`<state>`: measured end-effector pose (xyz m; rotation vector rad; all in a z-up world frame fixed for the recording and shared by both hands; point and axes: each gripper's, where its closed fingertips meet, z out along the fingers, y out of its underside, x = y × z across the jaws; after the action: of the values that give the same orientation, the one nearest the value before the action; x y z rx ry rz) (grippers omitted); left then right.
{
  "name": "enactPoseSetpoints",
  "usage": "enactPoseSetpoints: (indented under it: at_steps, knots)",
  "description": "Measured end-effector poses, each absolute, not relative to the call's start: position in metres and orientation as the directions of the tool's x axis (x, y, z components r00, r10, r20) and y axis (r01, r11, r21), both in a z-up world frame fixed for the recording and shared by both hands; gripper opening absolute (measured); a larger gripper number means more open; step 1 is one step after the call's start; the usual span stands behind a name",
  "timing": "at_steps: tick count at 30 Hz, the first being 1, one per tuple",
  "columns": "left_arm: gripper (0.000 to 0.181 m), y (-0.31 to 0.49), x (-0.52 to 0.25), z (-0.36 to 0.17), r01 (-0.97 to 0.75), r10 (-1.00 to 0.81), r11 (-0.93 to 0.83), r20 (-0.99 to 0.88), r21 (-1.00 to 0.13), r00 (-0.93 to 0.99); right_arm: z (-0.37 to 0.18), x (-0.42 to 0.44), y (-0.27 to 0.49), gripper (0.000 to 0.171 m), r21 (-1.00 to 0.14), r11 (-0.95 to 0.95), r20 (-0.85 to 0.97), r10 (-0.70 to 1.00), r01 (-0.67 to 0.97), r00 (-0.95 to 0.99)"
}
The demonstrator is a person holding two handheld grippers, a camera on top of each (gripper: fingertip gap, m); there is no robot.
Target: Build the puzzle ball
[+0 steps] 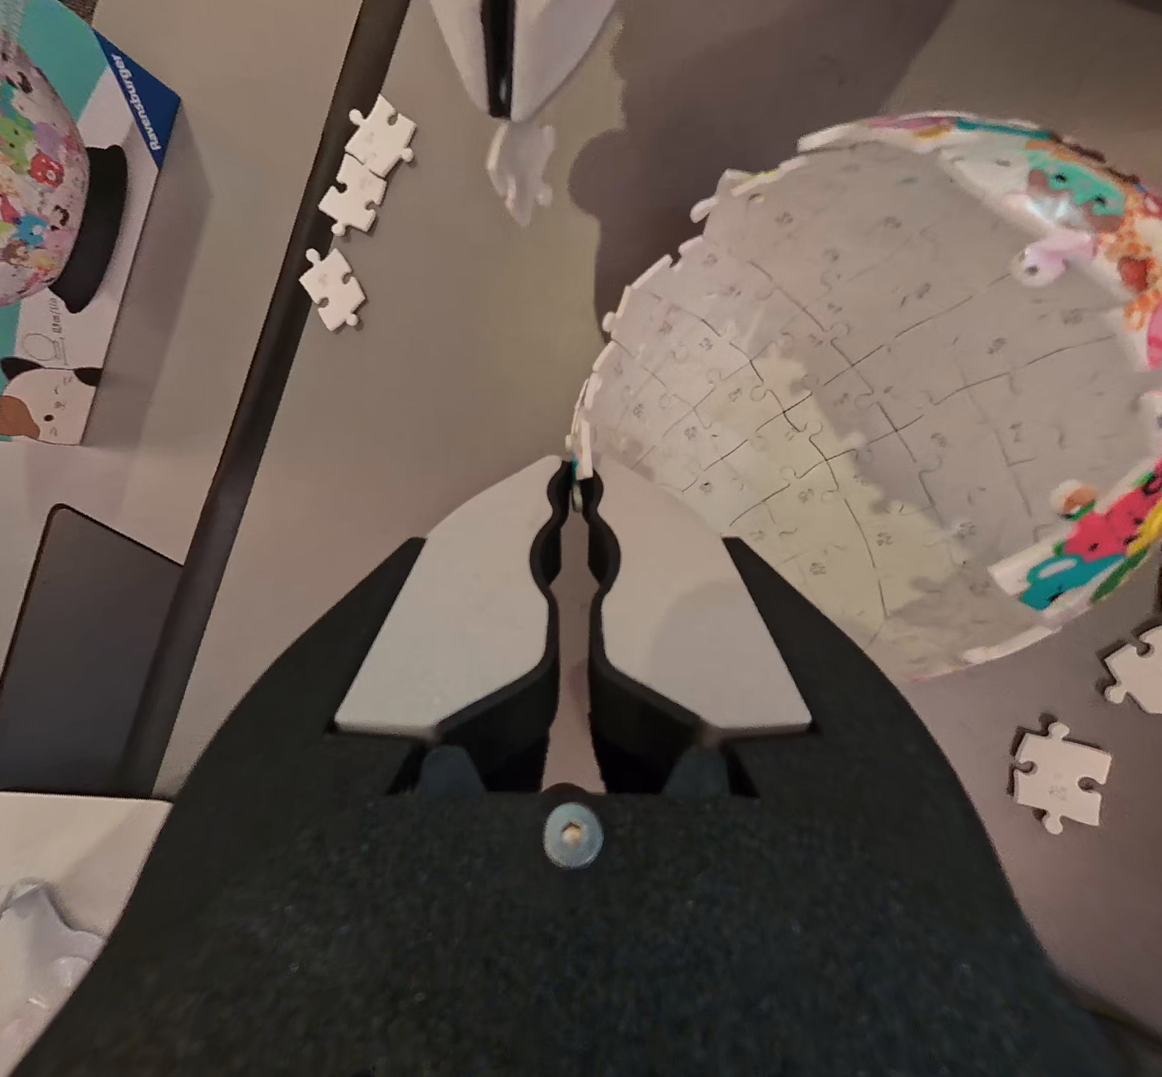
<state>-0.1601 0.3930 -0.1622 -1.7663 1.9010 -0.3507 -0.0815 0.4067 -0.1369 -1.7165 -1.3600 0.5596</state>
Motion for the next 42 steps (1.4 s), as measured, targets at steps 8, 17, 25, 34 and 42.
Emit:
enactPoseSetpoints:
  at_steps: [8, 17, 25, 34, 42]
  knots:
    - [0.002, 0.391, -0.157, -0.179, -0.847, -0.996, 0.059, -0.084, -0.528, -0.017, -0.195, -0.044, 0.341, 0.002, -0.361, -0.505, -0.382, 0.847, 0.784, 0.37]
    - [0.002, 0.389, -0.156, -0.182, -0.823, -0.998, -0.018, 0.055, -0.568, -0.016, -0.222, -0.039, 0.316, 0.003, -0.245, -0.537, -0.549, 0.763, 0.807, 0.341]
    - [0.002, 0.388, -0.154, -0.182, -0.809, -0.997, -0.035, 0.08, -0.586, -0.014, -0.206, -0.036, 0.337, 0.019, -0.376, -0.499, -0.465, 0.831, 0.781, 0.307]
    - [0.002, 0.388, -0.154, -0.182, -0.804, -0.996, -0.048, 0.09, -0.593, -0.007, -0.132, -0.124, 0.398, 0.018, -0.745, -0.158, -0.164, 0.985, 0.649, 0.052]
    - [0.002, 0.388, -0.154, -0.182, -0.795, -0.991, -0.079, 0.133, -0.602, -0.002, -0.162, -0.142, 0.389, 0.015, -0.654, -0.125, -0.214, 0.977, 0.746, -0.024]
